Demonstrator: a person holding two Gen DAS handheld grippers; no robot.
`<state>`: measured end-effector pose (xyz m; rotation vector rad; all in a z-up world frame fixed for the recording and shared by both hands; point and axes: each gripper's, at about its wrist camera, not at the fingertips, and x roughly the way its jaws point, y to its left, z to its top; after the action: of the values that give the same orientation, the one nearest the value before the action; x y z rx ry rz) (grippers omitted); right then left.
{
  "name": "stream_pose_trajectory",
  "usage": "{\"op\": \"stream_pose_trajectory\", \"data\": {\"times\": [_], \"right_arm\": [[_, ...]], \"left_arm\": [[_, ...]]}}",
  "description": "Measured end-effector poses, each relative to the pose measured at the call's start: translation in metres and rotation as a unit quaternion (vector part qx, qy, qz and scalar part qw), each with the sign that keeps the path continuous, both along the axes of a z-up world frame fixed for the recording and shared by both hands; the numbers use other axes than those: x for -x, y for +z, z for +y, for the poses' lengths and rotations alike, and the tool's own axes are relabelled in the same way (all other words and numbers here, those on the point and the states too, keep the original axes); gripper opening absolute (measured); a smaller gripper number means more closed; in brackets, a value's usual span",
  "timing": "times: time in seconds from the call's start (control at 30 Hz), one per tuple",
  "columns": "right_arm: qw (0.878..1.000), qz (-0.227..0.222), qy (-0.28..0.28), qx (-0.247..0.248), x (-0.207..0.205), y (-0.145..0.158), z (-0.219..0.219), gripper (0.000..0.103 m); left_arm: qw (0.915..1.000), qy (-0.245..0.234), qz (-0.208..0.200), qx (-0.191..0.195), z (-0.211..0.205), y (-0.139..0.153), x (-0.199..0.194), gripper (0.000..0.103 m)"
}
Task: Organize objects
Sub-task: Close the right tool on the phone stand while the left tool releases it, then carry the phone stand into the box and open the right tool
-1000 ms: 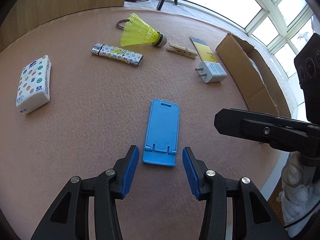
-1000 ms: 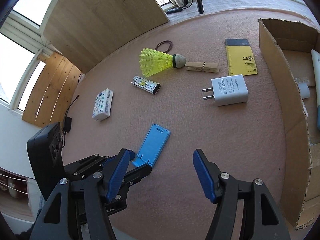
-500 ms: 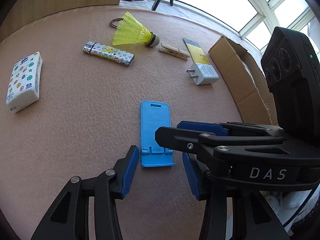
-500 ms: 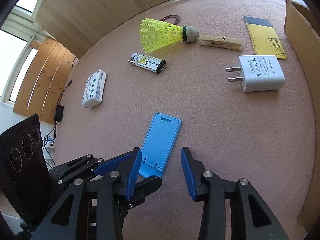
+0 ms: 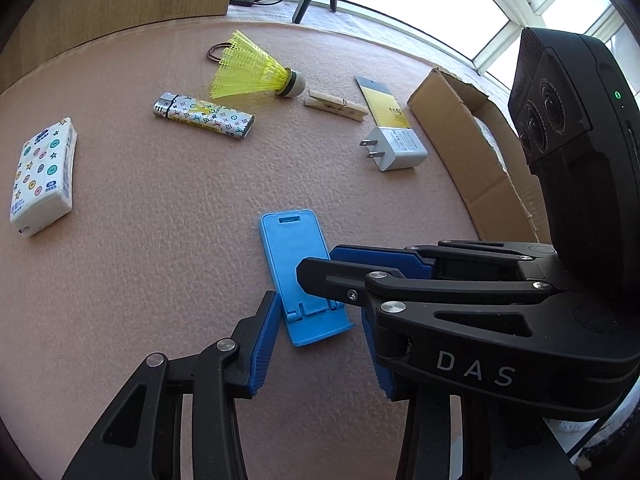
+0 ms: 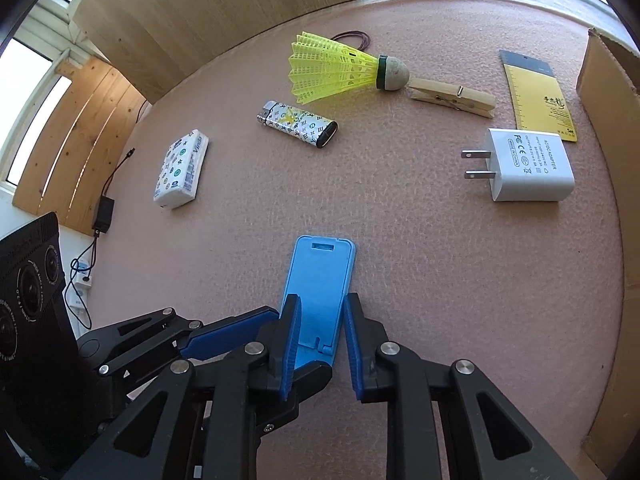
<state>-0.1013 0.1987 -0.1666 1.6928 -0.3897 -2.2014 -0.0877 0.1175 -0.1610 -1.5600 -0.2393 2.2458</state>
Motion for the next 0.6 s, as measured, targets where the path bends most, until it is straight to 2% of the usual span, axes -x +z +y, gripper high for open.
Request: {"op": "stream_pose_trajectory", "data": {"times": [0.6], "right_arm": [[0.999,0.035,-0.026,0.001,-0.011,0.029,0.034,0.02]], "left_arm": [[0.9993,-0.018,0.033,-0.006,0.032,0.035,-0.002,0.04]]}}
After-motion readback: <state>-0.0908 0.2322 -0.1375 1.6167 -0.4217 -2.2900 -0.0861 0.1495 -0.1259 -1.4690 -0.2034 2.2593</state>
